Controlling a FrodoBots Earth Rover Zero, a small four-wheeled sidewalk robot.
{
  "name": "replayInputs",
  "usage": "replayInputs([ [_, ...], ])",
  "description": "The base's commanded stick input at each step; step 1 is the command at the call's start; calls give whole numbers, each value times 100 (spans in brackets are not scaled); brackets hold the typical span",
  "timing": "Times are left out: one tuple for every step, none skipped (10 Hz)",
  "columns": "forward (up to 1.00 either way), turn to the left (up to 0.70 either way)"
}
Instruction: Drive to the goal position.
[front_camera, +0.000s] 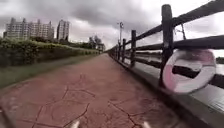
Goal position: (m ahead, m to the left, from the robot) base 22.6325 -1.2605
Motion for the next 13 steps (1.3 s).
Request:
replayInputs([
  [50,0],
  [50,0],
  [50,0],
  [50,0],
  [50,0],
  [50,0],
  [50,0],
  [50,0],
  [50,9],
  [50,21],
  [50,10],
  [50,11],
  [50,28],
])
